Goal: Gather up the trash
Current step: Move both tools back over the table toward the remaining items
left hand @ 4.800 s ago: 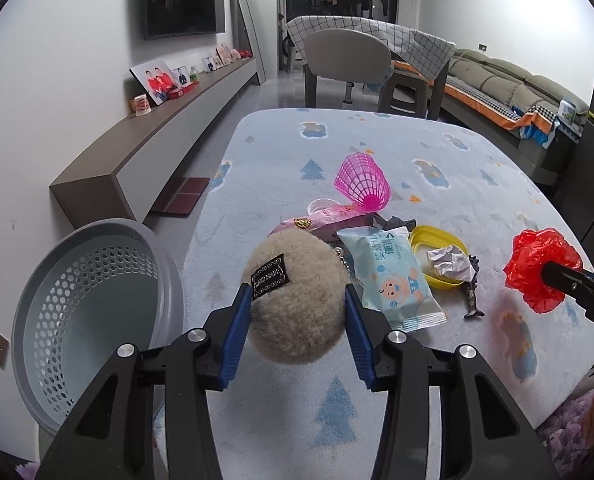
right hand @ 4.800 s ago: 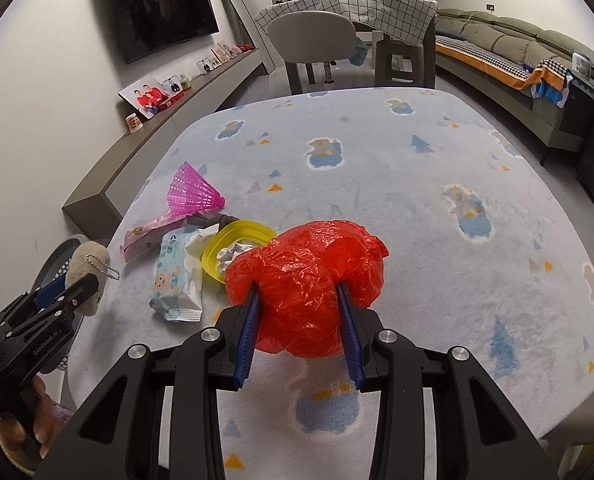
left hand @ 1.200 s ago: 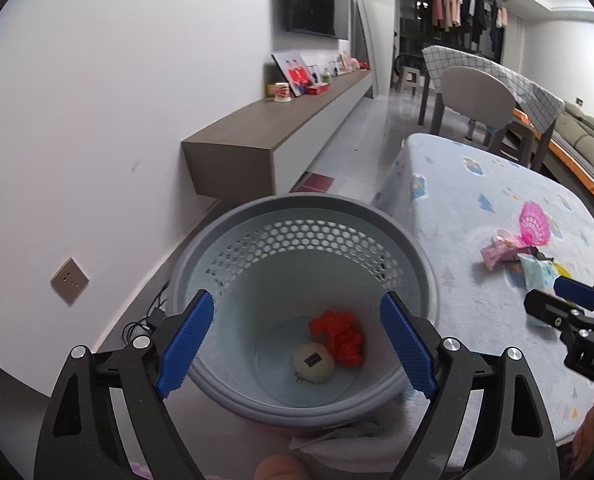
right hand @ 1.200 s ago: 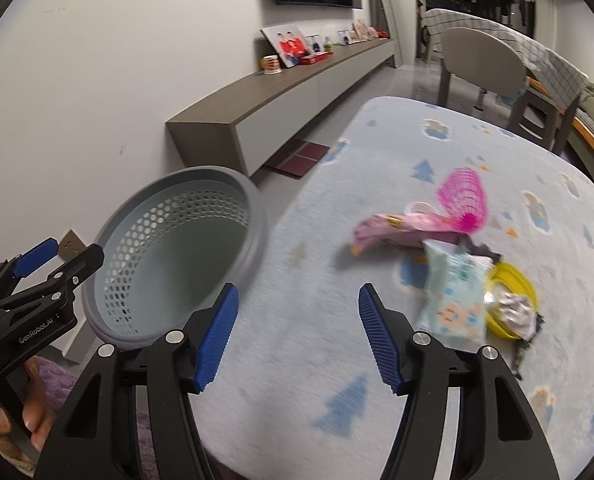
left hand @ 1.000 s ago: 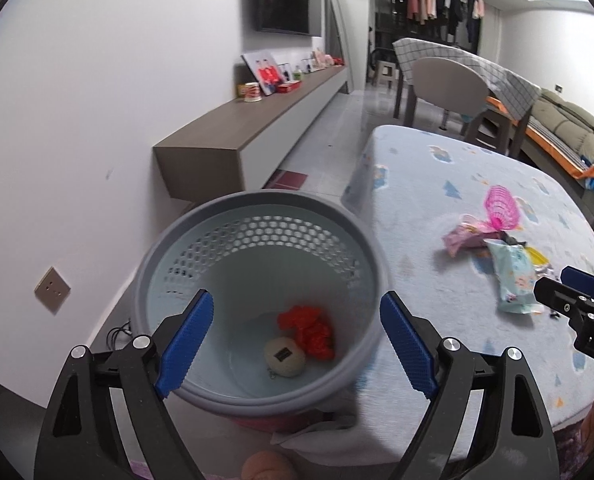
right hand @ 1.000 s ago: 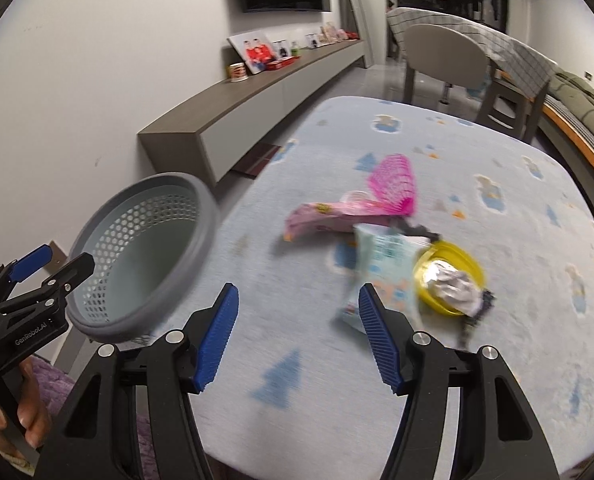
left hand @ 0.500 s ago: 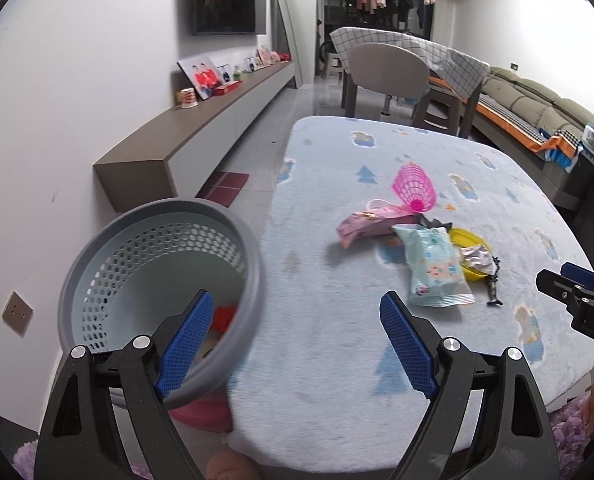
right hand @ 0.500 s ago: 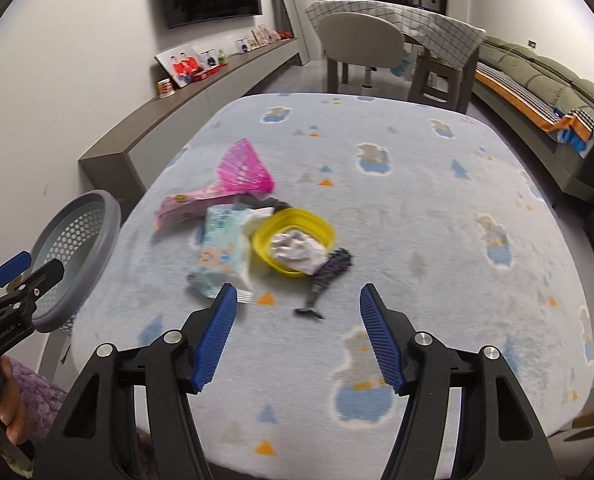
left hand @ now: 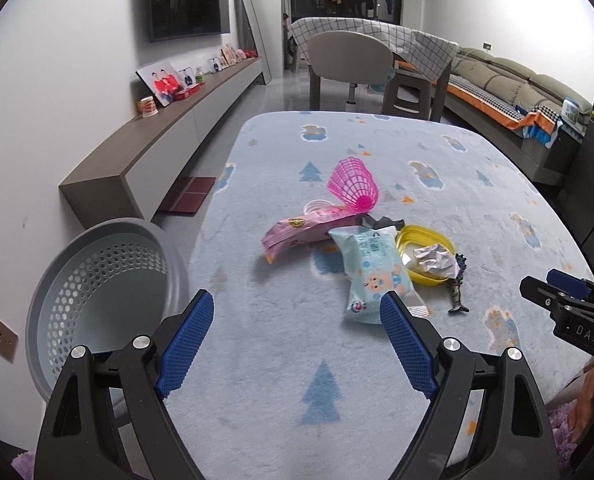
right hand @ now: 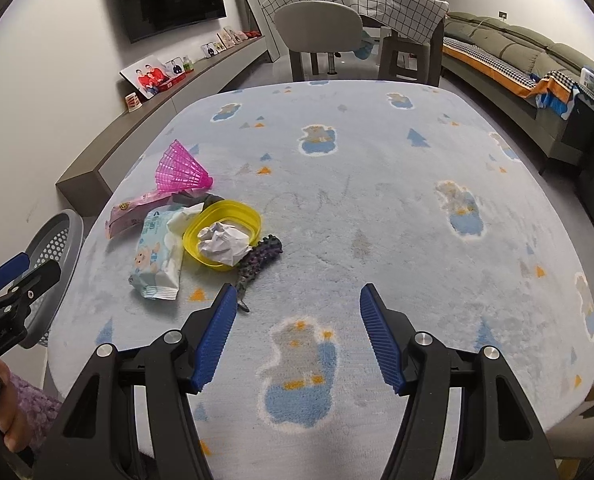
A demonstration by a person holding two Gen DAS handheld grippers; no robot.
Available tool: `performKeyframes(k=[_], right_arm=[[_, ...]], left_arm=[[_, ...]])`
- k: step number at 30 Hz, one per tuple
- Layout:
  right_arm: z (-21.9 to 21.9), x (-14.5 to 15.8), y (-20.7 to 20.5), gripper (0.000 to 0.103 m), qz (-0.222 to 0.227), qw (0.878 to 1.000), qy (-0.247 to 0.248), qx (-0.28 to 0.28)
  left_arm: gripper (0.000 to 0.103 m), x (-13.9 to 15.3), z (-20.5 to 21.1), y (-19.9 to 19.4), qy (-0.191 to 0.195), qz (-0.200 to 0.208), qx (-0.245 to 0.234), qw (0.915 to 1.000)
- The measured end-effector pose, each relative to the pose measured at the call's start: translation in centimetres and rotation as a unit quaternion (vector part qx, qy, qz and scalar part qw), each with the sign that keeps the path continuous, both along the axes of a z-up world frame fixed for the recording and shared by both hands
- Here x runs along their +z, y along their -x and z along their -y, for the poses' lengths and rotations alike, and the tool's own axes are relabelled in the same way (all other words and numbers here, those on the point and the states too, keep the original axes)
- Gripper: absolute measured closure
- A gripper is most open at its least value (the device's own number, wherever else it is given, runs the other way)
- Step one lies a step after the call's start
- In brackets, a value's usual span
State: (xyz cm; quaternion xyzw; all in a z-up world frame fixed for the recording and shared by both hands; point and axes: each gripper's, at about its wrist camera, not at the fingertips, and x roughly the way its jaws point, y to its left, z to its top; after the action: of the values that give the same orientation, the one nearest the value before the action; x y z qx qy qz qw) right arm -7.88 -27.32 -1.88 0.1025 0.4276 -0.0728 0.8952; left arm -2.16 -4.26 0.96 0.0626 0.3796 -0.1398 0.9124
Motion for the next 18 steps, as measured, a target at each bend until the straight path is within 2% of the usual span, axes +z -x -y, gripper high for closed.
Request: performKeyframes(k=[8,18], right_arm=[[0.9,-1.3,-0.6,0.042,-0.013,1.0,-0.007,-0.005],[2.0,-2.6,-0.8,0.042,-0.026,0.999,-0.017,-0.014]], left_arm=[[0.019,-0.3,2.2,-1.3,-0.003,-0.004,-0.018,0.9998],[0.019,-1.1,2.9,-2.5,-0.003,-0.012,-0.022,0.9997]])
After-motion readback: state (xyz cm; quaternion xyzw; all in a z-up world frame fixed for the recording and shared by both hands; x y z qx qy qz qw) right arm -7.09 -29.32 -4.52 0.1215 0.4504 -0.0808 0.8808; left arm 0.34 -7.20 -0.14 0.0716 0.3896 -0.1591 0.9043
